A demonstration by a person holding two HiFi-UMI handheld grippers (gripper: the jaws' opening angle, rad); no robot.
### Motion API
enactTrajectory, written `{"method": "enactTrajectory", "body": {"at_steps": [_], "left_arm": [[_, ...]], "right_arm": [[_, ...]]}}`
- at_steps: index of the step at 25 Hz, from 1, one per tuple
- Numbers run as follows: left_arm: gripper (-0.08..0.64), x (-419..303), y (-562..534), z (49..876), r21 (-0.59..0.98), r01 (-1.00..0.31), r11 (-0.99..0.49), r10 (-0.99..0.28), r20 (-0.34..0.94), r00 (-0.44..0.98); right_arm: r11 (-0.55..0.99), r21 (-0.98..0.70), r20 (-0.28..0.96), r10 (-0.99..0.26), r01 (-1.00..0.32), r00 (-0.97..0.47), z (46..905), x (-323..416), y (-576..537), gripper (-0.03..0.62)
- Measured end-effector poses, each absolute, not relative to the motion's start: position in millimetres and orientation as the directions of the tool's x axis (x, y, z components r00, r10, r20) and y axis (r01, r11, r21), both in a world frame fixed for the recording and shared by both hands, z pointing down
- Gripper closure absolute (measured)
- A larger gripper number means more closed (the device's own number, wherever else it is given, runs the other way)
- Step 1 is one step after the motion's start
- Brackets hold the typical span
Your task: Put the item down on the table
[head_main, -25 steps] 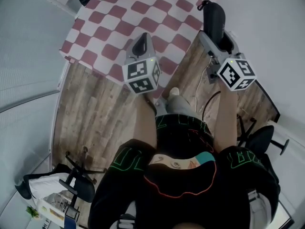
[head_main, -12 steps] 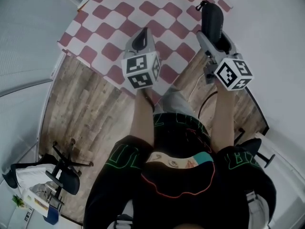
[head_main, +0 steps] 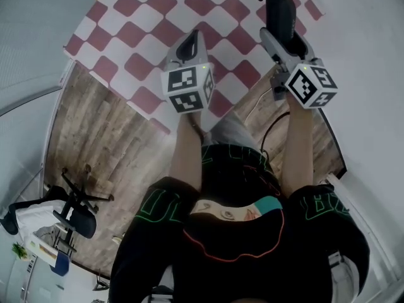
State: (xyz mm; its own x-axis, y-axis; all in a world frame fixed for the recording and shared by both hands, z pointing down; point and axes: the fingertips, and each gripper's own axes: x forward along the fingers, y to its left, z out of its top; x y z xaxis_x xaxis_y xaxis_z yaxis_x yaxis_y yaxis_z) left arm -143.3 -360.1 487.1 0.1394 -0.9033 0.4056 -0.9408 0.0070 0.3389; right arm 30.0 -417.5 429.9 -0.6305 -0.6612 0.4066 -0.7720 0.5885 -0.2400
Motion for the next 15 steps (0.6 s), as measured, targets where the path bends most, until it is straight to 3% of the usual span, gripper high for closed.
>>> {"method": "enactTrajectory", "body": {"at_steps": [15], "left_arm": [[0.551, -155.0, -383.6, 531.9, 0.337, -0.930, 0.143, -0.881, 0.472, 0.036]], "right_arm": [[0.692, -0.186, 0.549, -0.516, -0.698, -0.658, 512.6, -5.2, -484.6, 0.252]]}}
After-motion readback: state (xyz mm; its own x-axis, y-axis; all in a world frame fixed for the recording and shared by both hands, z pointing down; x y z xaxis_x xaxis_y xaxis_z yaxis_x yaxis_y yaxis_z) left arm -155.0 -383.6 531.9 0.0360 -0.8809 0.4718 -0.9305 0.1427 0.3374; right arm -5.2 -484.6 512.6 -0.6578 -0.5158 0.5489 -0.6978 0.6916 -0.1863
